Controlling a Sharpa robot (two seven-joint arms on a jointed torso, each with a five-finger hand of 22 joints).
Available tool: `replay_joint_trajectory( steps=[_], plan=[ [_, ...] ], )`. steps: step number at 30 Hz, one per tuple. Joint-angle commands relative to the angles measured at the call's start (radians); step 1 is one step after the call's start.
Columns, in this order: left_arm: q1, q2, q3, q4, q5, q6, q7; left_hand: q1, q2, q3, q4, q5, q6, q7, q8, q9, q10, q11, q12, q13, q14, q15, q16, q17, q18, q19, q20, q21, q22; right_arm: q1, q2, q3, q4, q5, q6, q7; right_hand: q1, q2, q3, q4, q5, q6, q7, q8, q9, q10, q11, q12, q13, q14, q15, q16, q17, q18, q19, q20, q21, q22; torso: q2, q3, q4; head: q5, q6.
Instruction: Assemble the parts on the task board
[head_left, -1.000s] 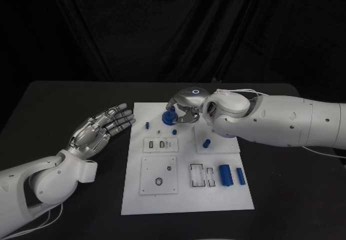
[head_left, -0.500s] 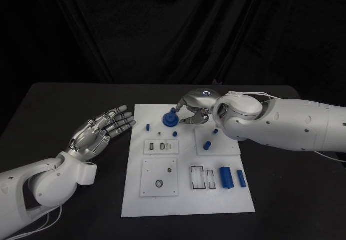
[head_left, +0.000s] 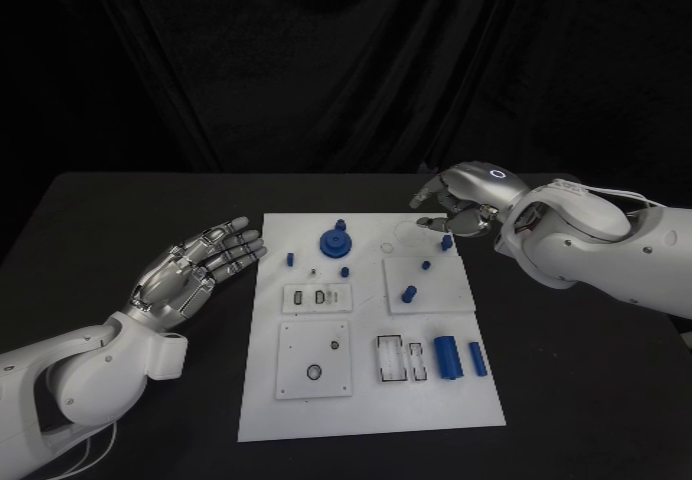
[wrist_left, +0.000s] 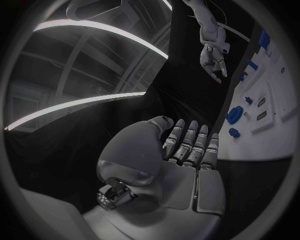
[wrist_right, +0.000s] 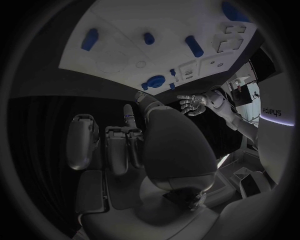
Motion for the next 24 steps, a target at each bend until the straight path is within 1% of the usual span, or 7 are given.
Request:
replay_joint_trajectory(
  steps=[1, 5, 7, 10, 15, 19, 24],
  plan=[
    [-0.001, 0.000, 0.001, 0.002, -0.001, 0.013, 0.075, -0.009, 0.000, 0.008, 0.001, 0.001, 0.006, 0.035, 0.007, 0.002, 0.007, -0.002, 0.004, 0.001, 0.005, -0.002, 0.006, 0.002, -0.016, 0.005, 0.003, 0.002, 0.000, -0.009, -0.032, 0.000, 0.009, 0.050, -0.066, 0.006, 0.009, -0.009, -0.006, 0.017, -0.032, 0.007, 0.000, -0.008, -0.006, 0.106, -0.008, 0.003, 0.263, 0.105, -0.009, 0.003, 0.263, -0.010, 0.007, 0.002, 0.003, 0.136, 0.000, 0.0008, -0.0052, -0.003, -0.001],
    [-0.001, 0.001, 0.001, 0.002, -0.001, 0.013, 0.074, -0.009, 0.000, 0.008, 0.001, 0.001, 0.006, 0.035, 0.007, 0.002, 0.007, -0.002, 0.004, 0.001, 0.005, -0.002, 0.006, 0.002, -0.016, 0.005, 0.003, 0.002, 0.000, -0.023, -0.066, -0.001, 0.002, 0.060, -0.067, 0.004, 0.011, -0.015, -0.014, 0.032, -0.056, 0.005, -0.003, -0.014, -0.010, 0.106, -0.011, 0.003, 0.263, 0.105, -0.011, 0.003, 0.263, -0.010, 0.006, 0.001, 0.000, 0.137, -0.003, -0.0007, -0.0064, -0.005, -0.002],
    [-0.001, 0.003, 0.001, 0.002, -0.001, 0.014, 0.073, -0.009, 0.000, 0.008, 0.001, 0.001, 0.006, 0.035, 0.007, 0.002, 0.007, -0.002, 0.004, 0.001, 0.005, -0.002, 0.006, 0.002, -0.016, 0.005, 0.003, 0.002, 0.000, -0.028, -0.075, -0.001, -0.006, 0.065, -0.067, 0.006, 0.010, -0.018, -0.021, 0.046, -0.076, -0.003, -0.004, -0.020, -0.014, 0.106, -0.012, 0.003, 0.263, 0.105, -0.011, 0.003, 0.263, -0.009, 0.004, 0.000, -0.004, 0.136, -0.002, -0.0009, -0.0038, -0.007, -0.007],
    [-0.001, 0.007, 0.001, 0.000, -0.001, 0.015, 0.070, -0.009, 0.000, 0.009, 0.001, 0.002, 0.004, 0.035, 0.006, 0.001, 0.008, -0.001, 0.004, 0.001, 0.005, -0.001, 0.006, 0.002, -0.016, 0.005, 0.003, 0.002, 0.000, -0.039, -0.083, -0.001, -0.019, 0.073, -0.066, 0.011, 0.011, -0.023, -0.030, 0.062, -0.095, -0.009, -0.008, -0.027, -0.019, 0.106, -0.014, 0.003, 0.263, 0.105, -0.013, 0.003, 0.263, -0.007, 0.000, -0.001, -0.012, 0.133, 0.000, -0.0013, 0.0024, -0.012, -0.007],
    [-0.001, 0.011, 0.001, -0.001, -0.001, 0.017, 0.068, -0.009, 0.001, 0.009, 0.001, 0.002, 0.003, 0.035, 0.006, 0.001, 0.008, -0.001, 0.004, 0.001, 0.005, -0.001, 0.005, 0.001, -0.016, 0.004, 0.003, 0.001, 0.000, -0.057, -0.089, -0.001, -0.036, 0.080, -0.058, 0.015, 0.013, -0.027, -0.040, 0.082, -0.115, -0.018, -0.011, -0.036, -0.027, 0.106, -0.017, 0.003, 0.263, 0.105, -0.016, 0.003, 0.263, -0.005, -0.005, -0.003, -0.022, 0.130, 0.002, 0.0002, -0.0015, -0.012, -0.007],
    [-0.001, 0.012, 0.001, -0.002, -0.001, 0.017, 0.066, -0.010, 0.002, 0.012, 0.001, 0.002, 0.002, 0.036, 0.006, 0.001, 0.008, -0.001, 0.004, 0.001, 0.005, -0.001, 0.006, 0.001, -0.016, 0.003, 0.003, 0.001, -0.001, -0.067, -0.088, -0.001, -0.045, 0.082, -0.050, 0.015, 0.014, -0.031, -0.051, 0.103, -0.135, -0.025, -0.014, -0.042, -0.033, 0.106, -0.020, 0.003, 0.263, 0.105, -0.018, 0.003, 0.263, -0.004, -0.009, -0.005, -0.030, 0.128, 0.001, -0.0022, 0.0025, -0.017, -0.012],
    [-0.001, 0.011, 0.001, -0.003, -0.001, 0.018, 0.065, -0.010, 0.002, 0.012, 0.001, 0.002, 0.002, 0.036, 0.006, 0.001, 0.008, -0.001, 0.004, 0.001, 0.005, -0.001, 0.006, 0.001, -0.016, 0.003, 0.003, 0.001, -0.001, -0.080, -0.084, -0.001, -0.055, 0.083, -0.036, 0.007, 0.012, -0.035, -0.060, 0.115, -0.151, -0.025, -0.014, -0.043, -0.036, 0.106, -0.020, 0.003, 0.263, 0.105, -0.018, 0.003, 0.263, -0.003, -0.011, -0.006, -0.035, 0.127, 0.002, -0.0010, 0.0025, -0.018, -0.014]
  ],
)
